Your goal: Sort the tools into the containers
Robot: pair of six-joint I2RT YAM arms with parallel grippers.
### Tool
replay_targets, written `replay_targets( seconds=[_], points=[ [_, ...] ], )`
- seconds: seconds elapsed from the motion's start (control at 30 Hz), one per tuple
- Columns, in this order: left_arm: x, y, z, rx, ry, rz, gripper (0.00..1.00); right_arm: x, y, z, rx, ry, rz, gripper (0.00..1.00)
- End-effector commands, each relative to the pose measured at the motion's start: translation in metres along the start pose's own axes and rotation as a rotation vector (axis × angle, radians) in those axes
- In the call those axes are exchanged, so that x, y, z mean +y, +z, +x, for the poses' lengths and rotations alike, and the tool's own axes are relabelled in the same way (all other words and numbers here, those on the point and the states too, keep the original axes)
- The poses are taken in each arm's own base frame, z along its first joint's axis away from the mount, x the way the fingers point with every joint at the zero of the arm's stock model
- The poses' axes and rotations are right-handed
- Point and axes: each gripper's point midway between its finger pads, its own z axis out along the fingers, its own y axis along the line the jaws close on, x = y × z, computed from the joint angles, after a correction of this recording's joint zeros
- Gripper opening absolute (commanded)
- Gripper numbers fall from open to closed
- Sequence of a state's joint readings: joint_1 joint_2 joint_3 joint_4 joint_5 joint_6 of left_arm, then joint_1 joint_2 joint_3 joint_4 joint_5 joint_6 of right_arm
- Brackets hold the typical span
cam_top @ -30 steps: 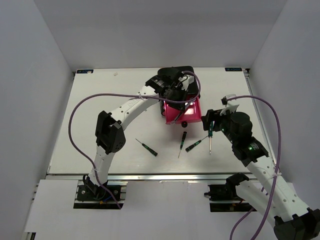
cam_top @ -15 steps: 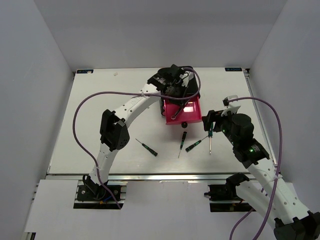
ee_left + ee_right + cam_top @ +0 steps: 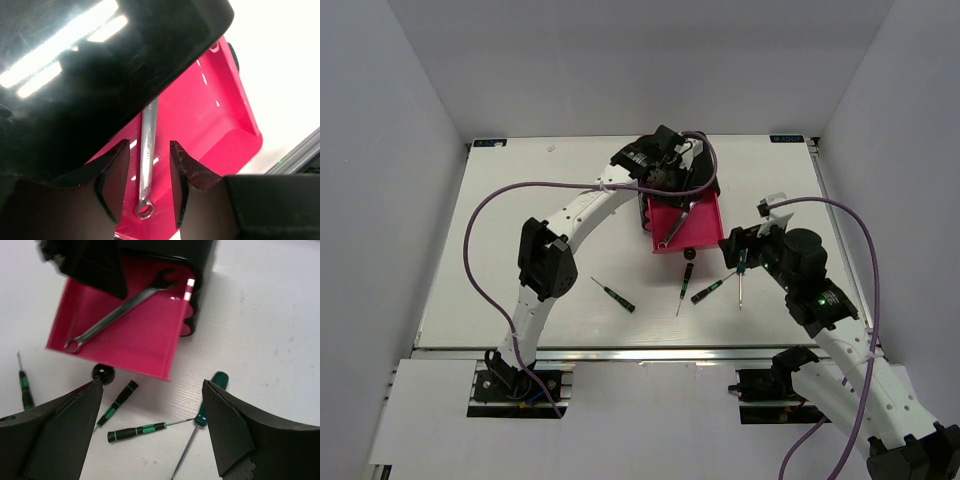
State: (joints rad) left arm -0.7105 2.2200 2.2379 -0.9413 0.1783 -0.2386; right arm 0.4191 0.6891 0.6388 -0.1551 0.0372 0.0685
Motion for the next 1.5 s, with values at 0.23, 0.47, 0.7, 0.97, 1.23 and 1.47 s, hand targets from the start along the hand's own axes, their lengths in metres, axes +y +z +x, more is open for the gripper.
replay_targets(
  seconds=[0.23,0.47,0.7,0.97,1.23,1.47],
  points=[
    [-0.028,-0.105,-0.051,-0.249,-0.013,0.040,0.00,0.070,-0.012,0.019,-0.072,-0.556,-0.554,0.00],
    [0.026,-0.159,-0.023,-0.378,-0.160,-0.183,0.47,0.064,0.003,0.081,0.190,-0.804,-0.771,0.00],
    [0.068,-0.191,0.030,-0.475,-0.332,-0.204,0.77,0.034,0.070,0.085,0.304,-0.818,-0.626,0.00],
    [0.078,-0.179,0.066,-0.448,-0.377,-0.220,0.82,0.017,0.128,0.051,0.209,-0.823,-0.446,0.06],
    [0.083,-0.171,0.077,-0.448,-0.395,-0.225,0.84,0.028,0.139,-0.002,0.088,-0.758,-0.416,0.08],
    [0.090,-0.162,0.050,-0.501,-0.365,-0.220,0.86,0.028,0.150,0.004,0.108,-0.714,-0.412,0.09]
  ],
)
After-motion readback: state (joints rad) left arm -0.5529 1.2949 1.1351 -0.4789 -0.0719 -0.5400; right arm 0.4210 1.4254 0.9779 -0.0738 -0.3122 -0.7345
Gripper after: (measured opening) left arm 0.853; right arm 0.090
